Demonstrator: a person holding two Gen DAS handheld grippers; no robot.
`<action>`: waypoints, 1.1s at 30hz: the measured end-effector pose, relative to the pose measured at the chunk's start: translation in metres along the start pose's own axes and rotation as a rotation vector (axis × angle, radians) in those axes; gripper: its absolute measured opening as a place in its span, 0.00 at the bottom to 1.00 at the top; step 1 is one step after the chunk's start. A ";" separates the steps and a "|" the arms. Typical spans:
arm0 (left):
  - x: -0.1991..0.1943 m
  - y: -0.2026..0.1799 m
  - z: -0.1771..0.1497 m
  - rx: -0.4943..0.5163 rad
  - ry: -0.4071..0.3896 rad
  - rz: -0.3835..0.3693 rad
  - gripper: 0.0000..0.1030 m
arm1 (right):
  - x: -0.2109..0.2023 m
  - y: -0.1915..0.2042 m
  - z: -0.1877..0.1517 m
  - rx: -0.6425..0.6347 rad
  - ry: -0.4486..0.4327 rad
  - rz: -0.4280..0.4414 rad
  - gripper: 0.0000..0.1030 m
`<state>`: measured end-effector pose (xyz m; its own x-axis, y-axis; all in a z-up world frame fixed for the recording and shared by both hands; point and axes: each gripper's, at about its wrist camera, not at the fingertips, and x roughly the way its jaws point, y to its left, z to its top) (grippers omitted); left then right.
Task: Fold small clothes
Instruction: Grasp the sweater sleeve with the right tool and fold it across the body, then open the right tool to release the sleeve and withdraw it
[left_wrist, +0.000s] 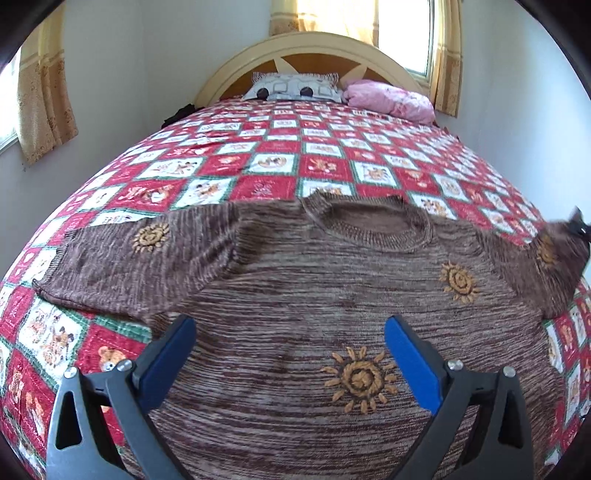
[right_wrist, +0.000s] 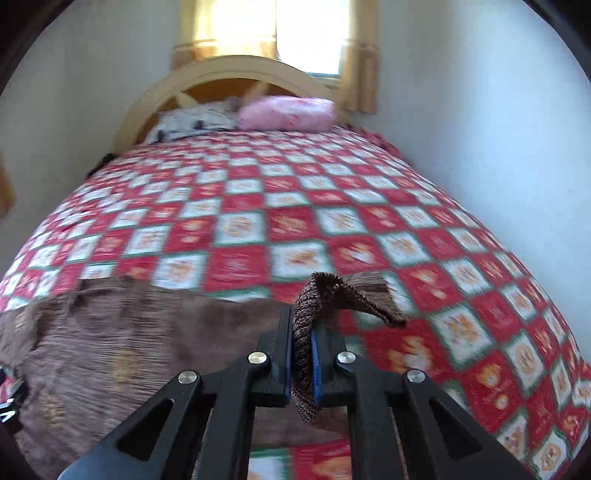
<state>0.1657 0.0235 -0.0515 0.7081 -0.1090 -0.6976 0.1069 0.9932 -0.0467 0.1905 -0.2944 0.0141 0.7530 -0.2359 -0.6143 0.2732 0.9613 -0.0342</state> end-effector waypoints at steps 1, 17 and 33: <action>-0.001 0.002 0.000 -0.004 -0.004 -0.001 1.00 | 0.001 0.014 0.000 -0.009 0.004 0.028 0.07; 0.000 0.041 -0.013 -0.057 -0.007 0.021 1.00 | 0.076 0.204 -0.080 -0.136 0.166 0.217 0.08; 0.003 0.046 -0.022 -0.070 -0.007 0.037 1.00 | 0.041 0.160 -0.073 0.086 0.073 0.611 0.49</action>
<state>0.1576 0.0702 -0.0716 0.7157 -0.0725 -0.6946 0.0320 0.9970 -0.0712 0.2208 -0.1401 -0.0740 0.7463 0.3670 -0.5553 -0.1452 0.9039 0.4023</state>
